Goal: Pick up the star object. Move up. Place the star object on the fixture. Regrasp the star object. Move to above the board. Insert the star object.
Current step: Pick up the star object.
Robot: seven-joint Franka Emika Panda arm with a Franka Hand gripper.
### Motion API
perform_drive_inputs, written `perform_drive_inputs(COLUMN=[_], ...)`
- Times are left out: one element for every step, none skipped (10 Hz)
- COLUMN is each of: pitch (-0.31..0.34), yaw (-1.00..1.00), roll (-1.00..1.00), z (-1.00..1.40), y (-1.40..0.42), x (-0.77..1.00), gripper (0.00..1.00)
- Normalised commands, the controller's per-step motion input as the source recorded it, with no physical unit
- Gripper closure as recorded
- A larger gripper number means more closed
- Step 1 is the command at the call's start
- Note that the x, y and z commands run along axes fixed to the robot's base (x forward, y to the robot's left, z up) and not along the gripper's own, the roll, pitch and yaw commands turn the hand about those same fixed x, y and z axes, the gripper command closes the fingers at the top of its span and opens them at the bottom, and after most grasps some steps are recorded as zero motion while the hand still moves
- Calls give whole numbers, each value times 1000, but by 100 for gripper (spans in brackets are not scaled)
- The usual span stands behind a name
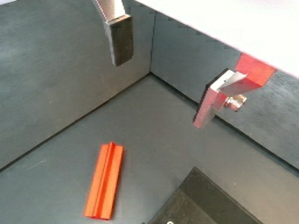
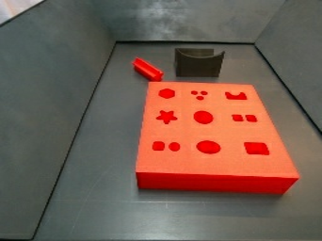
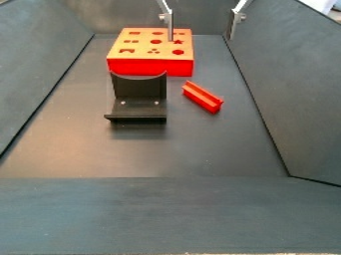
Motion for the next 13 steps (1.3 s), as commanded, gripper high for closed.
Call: perform_drive_inputs(pitch=[-27, -99, -146, -134, -101, -76, -33, -43, -23, 0, 0, 0, -16], yaw=[11, 323, 474, 580, 626, 643, 663, 614, 557, 474, 454, 451, 440], roll=[-64, -13, 0, 0, 0, 0, -7, 0, 0, 57, 63, 47, 59], z=[-49, -440, -597, -683, -720, -774, -829, -860, -891, -1000, -1000, -1000, -1000], y=[0, -169, -277, -291, -294, -269, -229, -220, -177, -120, -137, -117, -149], x=[0, -3, -160, -134, -114, -57, 0, -14, 0, 0, 0, 0, 0], gripper=[0, 0, 0, 0, 0, 0, 0, 0, 0, 0, 0, 0, 0])
